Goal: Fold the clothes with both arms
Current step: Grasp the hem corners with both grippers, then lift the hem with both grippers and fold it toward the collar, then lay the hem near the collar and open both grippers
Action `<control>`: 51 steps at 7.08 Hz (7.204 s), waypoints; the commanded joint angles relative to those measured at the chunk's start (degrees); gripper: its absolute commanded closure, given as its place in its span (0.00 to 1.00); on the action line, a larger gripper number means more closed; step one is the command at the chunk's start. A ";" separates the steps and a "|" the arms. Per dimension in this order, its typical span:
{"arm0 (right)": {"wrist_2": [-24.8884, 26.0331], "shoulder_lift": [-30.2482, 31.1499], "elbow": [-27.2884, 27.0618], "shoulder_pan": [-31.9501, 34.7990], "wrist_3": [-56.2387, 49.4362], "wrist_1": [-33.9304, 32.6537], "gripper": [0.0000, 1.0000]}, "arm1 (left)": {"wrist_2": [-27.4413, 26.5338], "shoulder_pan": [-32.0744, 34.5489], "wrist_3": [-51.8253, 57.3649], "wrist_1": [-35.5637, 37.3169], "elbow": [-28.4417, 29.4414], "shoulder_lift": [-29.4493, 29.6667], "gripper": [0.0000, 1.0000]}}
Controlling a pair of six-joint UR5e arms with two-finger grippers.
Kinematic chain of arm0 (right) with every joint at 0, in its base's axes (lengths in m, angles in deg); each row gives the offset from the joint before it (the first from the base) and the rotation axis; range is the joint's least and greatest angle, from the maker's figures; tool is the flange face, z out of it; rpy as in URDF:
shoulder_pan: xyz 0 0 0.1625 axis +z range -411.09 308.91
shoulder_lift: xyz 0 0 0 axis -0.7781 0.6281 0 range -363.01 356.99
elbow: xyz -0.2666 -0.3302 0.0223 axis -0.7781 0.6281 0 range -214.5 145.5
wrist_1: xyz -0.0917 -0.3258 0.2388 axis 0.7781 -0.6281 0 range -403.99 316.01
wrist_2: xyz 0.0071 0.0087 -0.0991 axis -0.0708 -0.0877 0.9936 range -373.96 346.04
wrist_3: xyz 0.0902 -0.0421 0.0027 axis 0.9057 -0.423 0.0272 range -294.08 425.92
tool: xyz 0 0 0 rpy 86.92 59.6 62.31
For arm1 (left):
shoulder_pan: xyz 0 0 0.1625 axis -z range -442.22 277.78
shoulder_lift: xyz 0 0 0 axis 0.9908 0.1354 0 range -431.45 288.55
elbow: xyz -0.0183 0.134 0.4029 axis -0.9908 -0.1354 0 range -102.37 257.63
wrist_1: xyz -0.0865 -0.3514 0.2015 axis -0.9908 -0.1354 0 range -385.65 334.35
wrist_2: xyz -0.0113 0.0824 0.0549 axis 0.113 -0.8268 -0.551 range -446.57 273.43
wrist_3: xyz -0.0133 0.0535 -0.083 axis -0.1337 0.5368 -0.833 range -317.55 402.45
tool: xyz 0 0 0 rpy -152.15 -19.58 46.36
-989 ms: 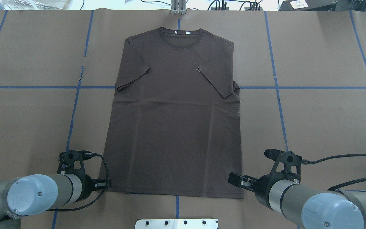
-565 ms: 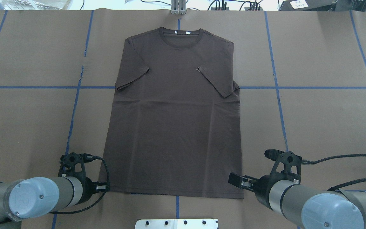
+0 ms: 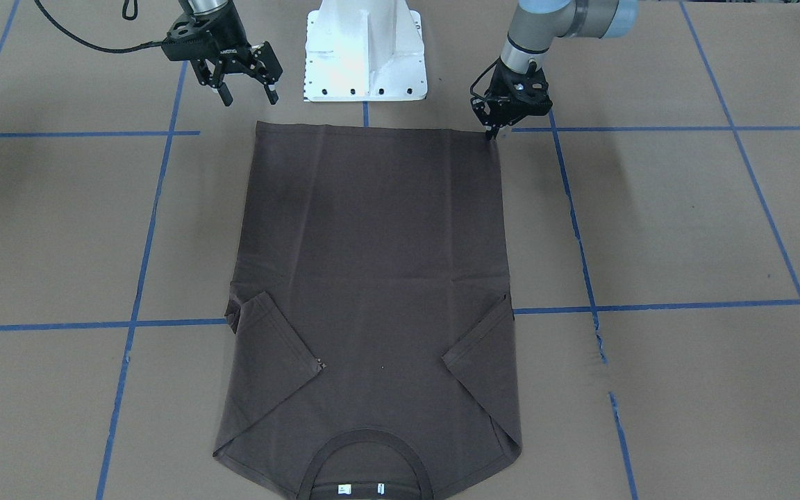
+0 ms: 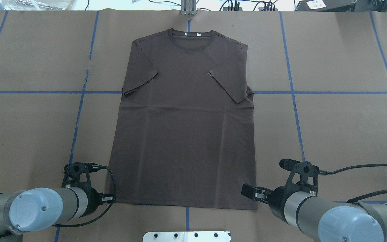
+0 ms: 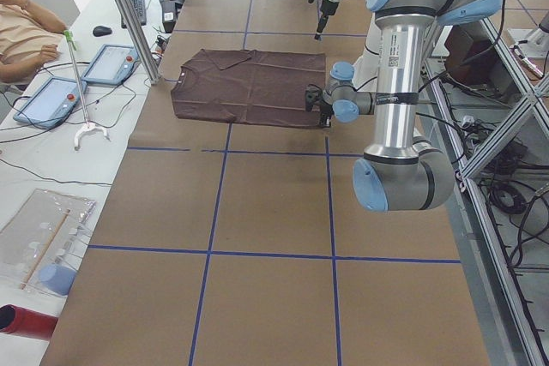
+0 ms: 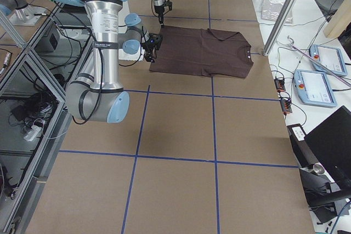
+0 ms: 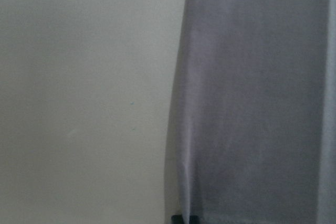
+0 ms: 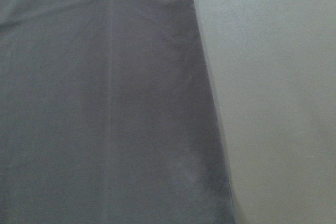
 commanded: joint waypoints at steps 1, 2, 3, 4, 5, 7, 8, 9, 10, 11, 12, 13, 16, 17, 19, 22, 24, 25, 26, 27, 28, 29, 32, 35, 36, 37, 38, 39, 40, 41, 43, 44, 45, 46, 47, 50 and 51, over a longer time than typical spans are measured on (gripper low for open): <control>6.30 -0.75 0.83 -4.82 0.10 -5.81 0.00 | 0.09 0.07 -0.07 0.01 -0.64 0.34 1.00; 8.69 -0.76 1.79 -6.06 1.05 -6.65 0.03 | 0.26 0.07 0.02 -0.08 -1.25 0.51 1.00; 9.15 -0.85 3.80 -6.42 1.32 -6.65 0.13 | 0.35 0.07 -0.07 0.01 -1.96 0.51 1.00; 9.15 -1.46 5.30 -6.86 3.59 -6.57 0.24 | 0.35 0.07 -0.07 -0.08 -2.31 0.43 1.00; 9.15 -3.47 7.58 -7.21 3.79 -6.57 0.25 | 0.44 0.07 -0.07 -0.08 -2.31 0.51 1.00; 9.24 -5.16 9.97 -7.39 3.88 -6.65 0.31 | 0.44 0.07 -0.07 -0.08 -2.66 0.43 1.00; 9.15 -5.16 10.06 -7.39 3.79 -6.65 0.32 | 0.44 0.07 -0.07 -0.08 -2.67 0.43 1.00; 9.15 -5.16 10.15 -7.39 3.87 -6.65 0.37 | 0.44 0.07 -0.07 -0.08 -2.75 0.43 1.00; 9.15 -5.16 10.41 -7.48 3.79 -6.65 0.46 | 0.44 0.07 -0.07 -0.08 -2.75 0.43 1.00; 9.07 -4.98 10.67 -7.48 3.79 -6.57 0.46 | 0.53 0.07 -0.07 -0.08 -2.75 0.43 1.00; 9.06 -5.15 10.67 -7.48 3.79 -6.57 0.46 | 0.44 0.07 -0.07 -0.08 -2.75 0.43 1.00; 9.06 -5.16 10.76 -7.48 3.87 -6.57 0.51 | 0.44 0.07 -0.07 -0.08 -2.84 0.43 1.00; 9.06 -4.63 11.11 -7.39 4.40 -6.57 0.58 | 0.44 0.07 -0.07 -0.08 -2.84 0.43 1.00; 9.06 -4.63 11.11 -7.39 4.40 -6.57 0.58 | 0.44 0.07 -0.07 -0.08 -2.84 0.43 1.00; 9.06 -5.24 10.77 -7.39 4.40 -6.57 1.00 | 0.44 0.07 -0.07 -0.16 -2.84 0.51 1.00; 9.06 -5.33 10.33 -7.13 4.40 -6.57 1.00 | 0.53 0.07 -0.07 -0.08 -3.28 0.51 1.00; 8.19 -3.76 0.29 -6.25 4.05 -11.62 1.00 | 2.09 0.07 0.11 7.76 -11.91 0.77 1.00; 5.05 -4.01 -8.05 -6.34 4.14 -19.32 1.00 | 7.50 0.16 0.02 19.06 -21.29 2.87 1.00; 2.41 -4.36 -16.31 -6.60 4.14 -26.88 1.00 | 8.78 0.59 0.02 31.09 -29.48 7.50 1.00; -0.49 -5.41 -22.92 -6.86 4.14 -33.74 1.00 | 11.40 1.21 0.02 41.91 -35.21 13.63 1.00; -1.21 -8.03 -23.33 -6.52 4.14 -36.60 1.00 | 13.17 2.43 0.02 44.28 -35.19 15.44 1.00; -1.31 -8.93 -22.90 -5.73 3.70 -37.32 1.00 | 13.18 3.75 0.80 44.39 -33.79 15.63 1.00; -8.82 -22.52 -7.84 12.22 -4.53 -37.07 1.00 | 13.44 16.89 14.20 44.39 -25.45 17.82 1.00; -15.02 -28.00 5.18 28.34 -14.65 -34.10 1.00 | 13.54 28.00 24.08 41.61 -11.15 23.44 1.00; -17.02 -28.27 10.97 31.25 -15.97 -27.90 1.00 | 13.45 29.50 24.45 35.84 -5.45 23.45 1.00; -17.39 -29.31 17.90 32.58 -16.07 -20.96 1.00 | 13.27 31.08 24.54 29.87 0.79 23.54 1.00; -17.30 -31.41 24.76 33.21 -16.16 -15.93 1.00 | 13.18 31.88 24.63 23.11 7.55 23.80 1.00; -17.30 -33.52 31.70 33.39 -16.16 -11.71 1.00 | 13.10 32.41 25.76 16.69 15.10 25.37 1.00; -17.22 -34.94 37.86 33.65 -16.25 -7.05 1.00 | 13.10 33.20 26.38 10.88 21.44 26.26 1.00; -17.13 -35.73 42.79 33.83 -16.34 -3.35 1.00 | 13.01 33.29 26.73 6.12 26.72 26.87 1.00; -16.86 -36.09 49.24 33.92 -16.60 1.41 1.00 | 10.30 33.29 27.18 3.44 31.77 27.32 1.00; -16.86 -36.09 49.61 33.92 -16.60 1.43 1.00 | 10.28 33.29 27.18 3.44 32.48 27.75 1.00; -16.86 -36.09 49.61 33.92 -16.60 1.43 1.00 | 10.37 33.21 27.18 3.44 32.49 27.85 1.00; -16.86 -36.18 49.61 33.92 -16.60 1.43 1.00 | 10.37 33.21 27.09 3.44 32.40 28.20 1.00; -16.69 -36.09 49.61 33.83 -16.69 1.43 0.44 | 10.46 33.21 27.87 3.35 32.40 28.11 0.28; -22.09 -35.92 46.20 36.45 -27.46 2.13 0.00 | 10.98 33.29 33.95 4.22 24.88 25.75 0.00; -23.18 -34.00 43.22 36.99 -28.55 2.05 0.00 | 12.99 32.60 33.07 3.36 19.97 20.78 0.00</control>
